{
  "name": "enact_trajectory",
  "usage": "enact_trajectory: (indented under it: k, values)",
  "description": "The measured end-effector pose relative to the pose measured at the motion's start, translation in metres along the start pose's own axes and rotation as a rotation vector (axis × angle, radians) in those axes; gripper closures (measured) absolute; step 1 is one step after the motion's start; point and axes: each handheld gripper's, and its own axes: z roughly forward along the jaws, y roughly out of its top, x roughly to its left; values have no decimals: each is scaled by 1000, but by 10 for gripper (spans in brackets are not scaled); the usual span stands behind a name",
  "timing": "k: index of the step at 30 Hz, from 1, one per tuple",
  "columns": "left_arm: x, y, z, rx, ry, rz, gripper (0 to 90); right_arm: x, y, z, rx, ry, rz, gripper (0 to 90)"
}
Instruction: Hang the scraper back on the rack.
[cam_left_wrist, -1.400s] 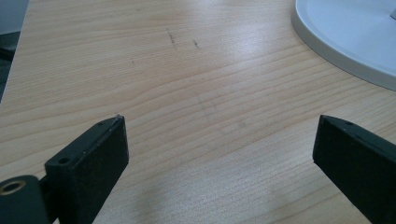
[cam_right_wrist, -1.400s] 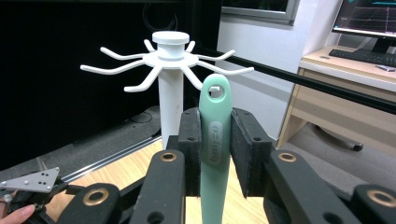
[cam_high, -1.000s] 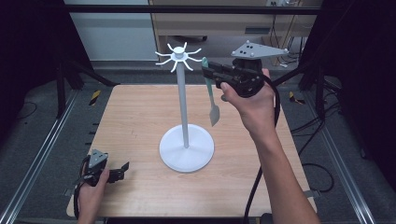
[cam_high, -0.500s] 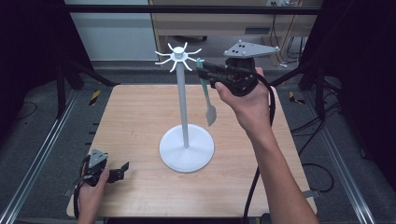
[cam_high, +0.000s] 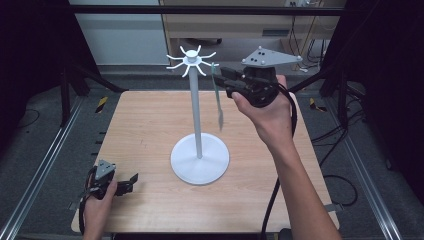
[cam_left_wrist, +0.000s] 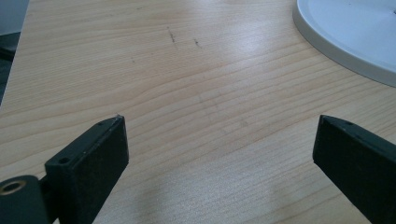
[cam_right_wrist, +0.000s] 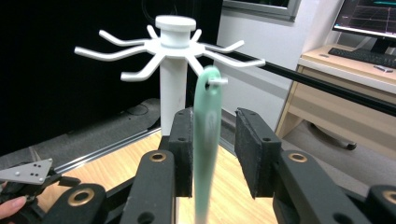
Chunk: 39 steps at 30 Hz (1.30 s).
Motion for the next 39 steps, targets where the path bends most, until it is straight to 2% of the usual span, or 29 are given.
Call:
enact_trajectory:
  k: [3,4,14,20,25,28,33,35,38,39]
  values:
    - [0,0,0,0,1,5,30,-1,-7,-3,12,-13,-1,673]
    - [0,0,0,1,2,5,30,-4,-16,-6,22,-24,8,671]
    - [1,0,0,2,6,-1,30,-18,-48,-14,77,-91,31,657]
    - [1,0,0,1,8,1,30,-24,-57,-18,93,-115,34,641]
    - [3,0,2,5,11,-2,29,-30,-65,-23,108,-147,45,592]
    - [4,0,1,-10,7,-17,29,-38,-73,-27,124,-183,60,519]
    - [2,0,0,-13,6,-7,26,-44,-84,-32,124,-216,81,400]
    - [2,0,-1,-16,5,0,26,-45,-89,-33,119,-243,92,336]
    - [1,0,-1,-17,1,-4,26,-46,-94,-35,114,-258,96,297]
    - [2,0,-1,-16,0,-2,26,-48,-99,-35,122,-274,103,246]
